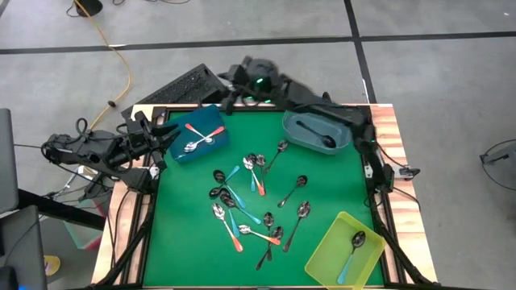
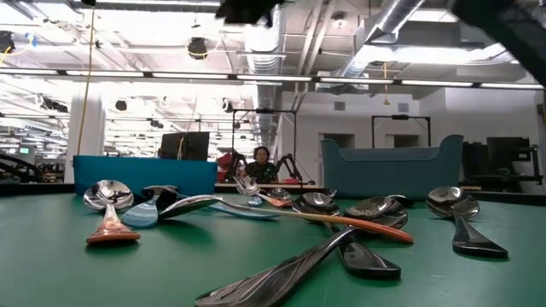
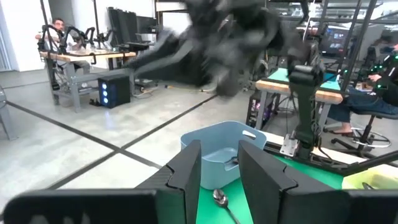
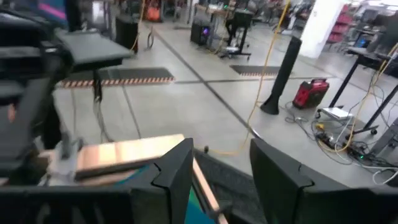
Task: Sort silverware by color (type)
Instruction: Put the black spoon into the blue bin
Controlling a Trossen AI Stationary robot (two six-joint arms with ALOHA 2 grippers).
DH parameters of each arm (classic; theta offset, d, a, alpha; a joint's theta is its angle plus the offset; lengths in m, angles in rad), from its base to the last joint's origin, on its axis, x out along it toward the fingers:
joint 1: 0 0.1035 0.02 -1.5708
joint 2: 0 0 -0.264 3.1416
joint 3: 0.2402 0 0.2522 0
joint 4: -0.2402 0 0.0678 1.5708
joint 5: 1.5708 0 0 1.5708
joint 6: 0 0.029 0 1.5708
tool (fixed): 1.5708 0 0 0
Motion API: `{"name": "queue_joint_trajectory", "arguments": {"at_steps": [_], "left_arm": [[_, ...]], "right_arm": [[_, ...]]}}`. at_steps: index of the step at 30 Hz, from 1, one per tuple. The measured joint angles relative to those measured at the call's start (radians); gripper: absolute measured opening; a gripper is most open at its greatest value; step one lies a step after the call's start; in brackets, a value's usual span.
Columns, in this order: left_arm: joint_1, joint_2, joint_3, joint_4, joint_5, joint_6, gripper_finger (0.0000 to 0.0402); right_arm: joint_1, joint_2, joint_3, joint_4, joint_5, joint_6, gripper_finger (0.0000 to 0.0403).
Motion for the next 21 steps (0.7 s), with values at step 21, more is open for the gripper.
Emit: {"name": "queue_joint_trajectory", "arguments": {"at_steps": [21], "left_arm": [[0.0,0.044,-0.011,-0.089,-0.003,-0.064,0.009]], "right_arm": [[0.198,-0.443,0.0,-0.936,0.008,0.169,0.0175]]}}
